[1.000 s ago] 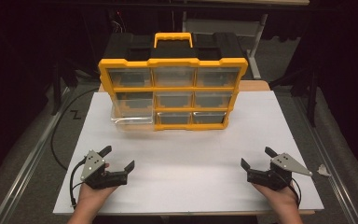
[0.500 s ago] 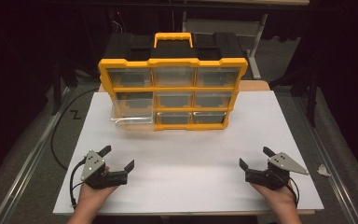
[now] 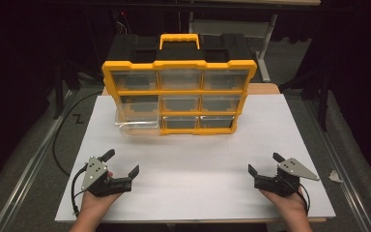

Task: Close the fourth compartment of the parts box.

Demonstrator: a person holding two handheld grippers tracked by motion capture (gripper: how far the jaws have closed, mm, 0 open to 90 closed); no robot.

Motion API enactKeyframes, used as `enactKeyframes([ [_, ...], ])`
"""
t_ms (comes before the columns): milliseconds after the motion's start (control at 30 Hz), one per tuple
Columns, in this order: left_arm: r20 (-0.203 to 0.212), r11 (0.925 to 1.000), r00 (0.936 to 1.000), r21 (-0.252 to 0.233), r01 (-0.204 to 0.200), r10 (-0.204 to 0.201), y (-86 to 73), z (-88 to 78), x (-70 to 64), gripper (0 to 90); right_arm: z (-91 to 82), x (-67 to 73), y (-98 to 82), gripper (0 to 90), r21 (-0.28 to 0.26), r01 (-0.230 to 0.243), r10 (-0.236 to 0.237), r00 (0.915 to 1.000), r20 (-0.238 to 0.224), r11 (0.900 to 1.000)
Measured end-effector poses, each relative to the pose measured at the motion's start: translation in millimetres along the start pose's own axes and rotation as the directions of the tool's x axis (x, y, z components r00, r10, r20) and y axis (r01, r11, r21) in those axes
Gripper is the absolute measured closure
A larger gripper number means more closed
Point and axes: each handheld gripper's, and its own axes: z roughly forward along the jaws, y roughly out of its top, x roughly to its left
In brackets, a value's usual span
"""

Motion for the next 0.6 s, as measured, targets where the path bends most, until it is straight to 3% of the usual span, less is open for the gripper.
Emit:
enactKeyframes([
  [200,0.006,0.9995,1.0000,-0.030,-0.006,0.006,3.2,-3.3,-1.5,1.0,0.4,-0.3,-0.2,1.5,0.001,0.000,0.000,1.0000,0.000,1.000],
  [333,0.006,0.9978,0.9999,-0.064,-0.012,0.012,5.6,-7.8,-1.8,6.9,0.6,-1.1,-0.9,1.5,0.003,-0.003,0.003,1.0000,0.004,1.000],
  [600,0.041,0.9989,0.9992,-0.046,0.005,-0.003,4.9,-8.4,-1.0,20.0,0.8,-1.1,-1.5,2.0,0.002,-0.005,0.005,1.0000,0.005,1.000],
])
